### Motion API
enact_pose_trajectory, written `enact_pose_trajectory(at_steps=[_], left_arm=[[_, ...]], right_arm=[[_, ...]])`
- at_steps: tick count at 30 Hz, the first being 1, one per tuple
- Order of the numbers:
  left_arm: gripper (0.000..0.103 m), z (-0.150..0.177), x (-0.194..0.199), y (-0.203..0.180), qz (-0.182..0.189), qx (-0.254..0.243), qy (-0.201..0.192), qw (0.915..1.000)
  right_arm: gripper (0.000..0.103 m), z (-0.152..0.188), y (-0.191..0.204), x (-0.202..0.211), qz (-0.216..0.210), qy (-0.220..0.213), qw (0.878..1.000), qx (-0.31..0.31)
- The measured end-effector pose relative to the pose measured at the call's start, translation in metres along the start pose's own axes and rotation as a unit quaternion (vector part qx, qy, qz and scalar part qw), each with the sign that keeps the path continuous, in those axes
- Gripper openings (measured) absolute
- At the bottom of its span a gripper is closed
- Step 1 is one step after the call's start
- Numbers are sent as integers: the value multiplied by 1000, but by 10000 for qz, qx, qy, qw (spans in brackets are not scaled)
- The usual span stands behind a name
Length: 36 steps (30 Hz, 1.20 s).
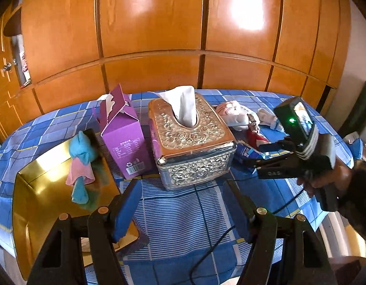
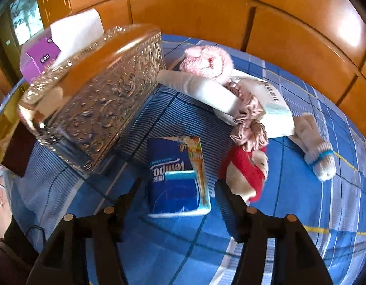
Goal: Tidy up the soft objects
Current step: 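Reach the left gripper to the pink rolled towel and grasp it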
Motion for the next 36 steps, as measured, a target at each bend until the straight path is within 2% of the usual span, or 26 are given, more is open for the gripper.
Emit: enact_pose_trajectory(at_steps=[10,12,24,27,30,32,36], left_arm=[[71,1,-4,-3,93,-23,41,9999],[71,-1,-3,-4,102,-46,22,9999],[71,-34,0,-28,232,-561,-212,9979],[71,-48,-5,-41,336,-748,-155,9965],[71,-72,-15,-56,711,-667,30,9952],[71,-95,-26,-65,900,-553,183,9942],[71,-140,-62,-84,1305,-206,650,9891]], right_arm=[[61,-10,0,-19,45,181,9998,79],[53,-11,1,-20,22,160,9998,102],[53,28,-7,-4,82,109,9996,-241],[53,41,-11,1,178,92,9992,-339],[53,55,-14,8,248,50,9986,-471],[53,71,-14,11,228,25,9982,-556],[53,81,-18,14,111,-102,9968,-784]])
Point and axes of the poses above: each gripper's, at about its wrist camera, not at the fingertips, and x roughly against the way its jaws point, y to its left, z to its underside, the point moved 7 cm from there along -x, roughly the way its jaws point, and after that the axes turned 1 degree about y, right-handed, at the moved point
